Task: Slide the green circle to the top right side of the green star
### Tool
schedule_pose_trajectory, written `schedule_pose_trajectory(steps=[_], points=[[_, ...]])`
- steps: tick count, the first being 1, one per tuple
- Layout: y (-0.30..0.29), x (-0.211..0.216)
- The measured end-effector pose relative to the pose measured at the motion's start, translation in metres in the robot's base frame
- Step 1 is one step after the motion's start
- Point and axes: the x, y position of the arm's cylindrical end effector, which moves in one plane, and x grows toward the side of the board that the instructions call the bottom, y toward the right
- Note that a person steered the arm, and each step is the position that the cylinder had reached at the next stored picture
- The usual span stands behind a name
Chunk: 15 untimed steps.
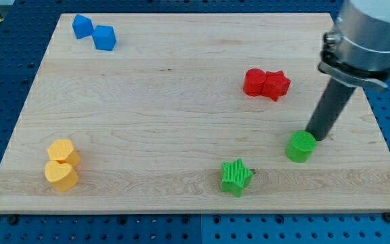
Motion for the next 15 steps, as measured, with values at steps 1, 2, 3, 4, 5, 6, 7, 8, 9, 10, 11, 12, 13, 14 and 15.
schedule_pose_trajectory(steps=[1, 2, 3, 4, 5, 6, 7, 8, 9, 10, 11, 12, 13, 14, 15], points=[[0.01, 0.008], [-0.008, 0.033], [-0.027, 0.033], [-0.027, 0.033], [-0.027, 0.001], [-0.037, 0.001], [-0.064, 0.02], [-0.085, 0.024], [-0.089, 0.024], [-0.089, 0.024], [-0.101, 0.025], [-0.101, 0.024], [-0.104, 0.012], [-0.107, 0.008], [-0.136, -0.011]])
